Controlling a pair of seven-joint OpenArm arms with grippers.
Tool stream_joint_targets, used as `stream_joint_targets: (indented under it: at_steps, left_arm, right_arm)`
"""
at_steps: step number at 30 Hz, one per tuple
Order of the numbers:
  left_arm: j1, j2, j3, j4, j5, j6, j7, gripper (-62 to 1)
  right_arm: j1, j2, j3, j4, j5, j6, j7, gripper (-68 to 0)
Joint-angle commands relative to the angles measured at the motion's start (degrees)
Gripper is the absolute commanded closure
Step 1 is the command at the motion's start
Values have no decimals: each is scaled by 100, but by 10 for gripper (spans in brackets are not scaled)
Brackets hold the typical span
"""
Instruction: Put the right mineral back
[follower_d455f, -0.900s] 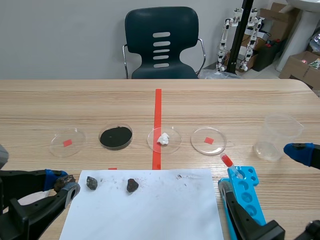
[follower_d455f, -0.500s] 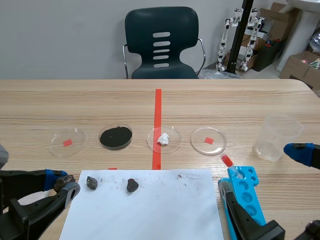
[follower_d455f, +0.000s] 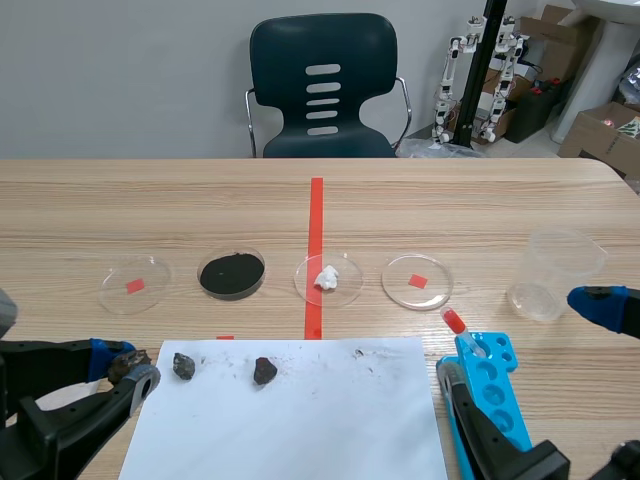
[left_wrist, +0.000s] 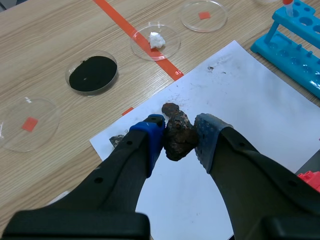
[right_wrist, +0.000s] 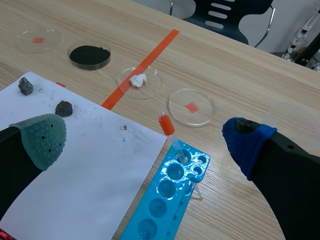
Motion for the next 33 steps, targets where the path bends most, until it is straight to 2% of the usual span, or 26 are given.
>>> stream_joint_targets:
  at_steps: [1,16,24,27,33]
  left_arm:
    - [-17,31,37,131,-57,4,-98,-74]
    - [-17,31,37,131,-57,4,-90,-74]
    - [-66,33,37,129,-57,7,184,-74]
    - [-337,35,162,125,-57,2,258,-74]
    - [-1272,33,732,96,-59,-2,855,-74]
  right_arm:
    - [50,44,9,31,37,0,85,-679]
    - [50,44,9,31,37,0,85,-679]
    - [50,44,9,31,37,0,85,-679]
    - [50,44,9,31,37,0,85,-679]
    - [50,44,9,31,37,0,85,-679]
